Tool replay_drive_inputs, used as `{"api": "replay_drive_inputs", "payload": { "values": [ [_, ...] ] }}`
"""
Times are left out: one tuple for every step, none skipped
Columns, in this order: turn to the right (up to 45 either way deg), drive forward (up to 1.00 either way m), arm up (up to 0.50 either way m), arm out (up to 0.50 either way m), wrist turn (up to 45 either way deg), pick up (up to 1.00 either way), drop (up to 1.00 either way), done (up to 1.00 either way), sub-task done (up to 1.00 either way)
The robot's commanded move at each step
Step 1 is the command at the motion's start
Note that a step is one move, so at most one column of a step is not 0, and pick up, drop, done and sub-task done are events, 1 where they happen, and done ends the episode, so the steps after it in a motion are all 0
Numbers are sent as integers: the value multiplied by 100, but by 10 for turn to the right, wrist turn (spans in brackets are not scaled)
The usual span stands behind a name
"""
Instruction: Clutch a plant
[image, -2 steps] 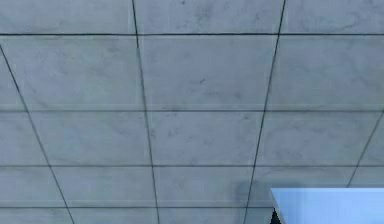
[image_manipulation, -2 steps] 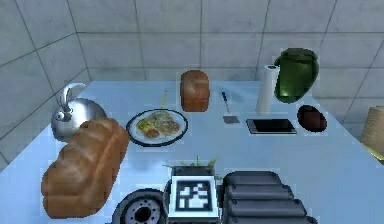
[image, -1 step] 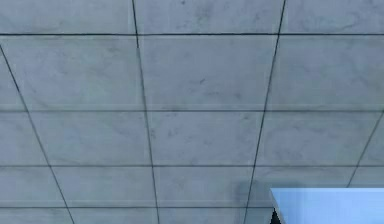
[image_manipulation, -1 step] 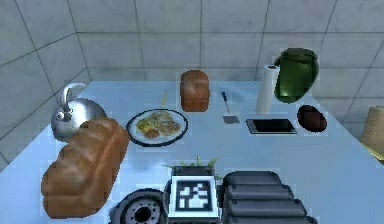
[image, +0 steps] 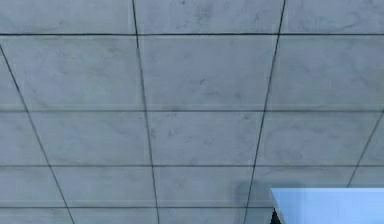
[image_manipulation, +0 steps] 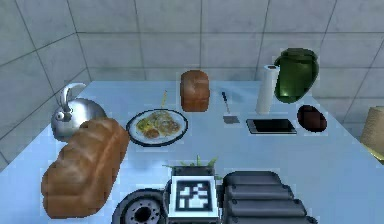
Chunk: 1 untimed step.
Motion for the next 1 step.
{"api": "replay_drive_inputs", "payload": {
  "values": [
    [0, 0, 0, 0, 450, 0, 0, 0, 0]
  ]
}}
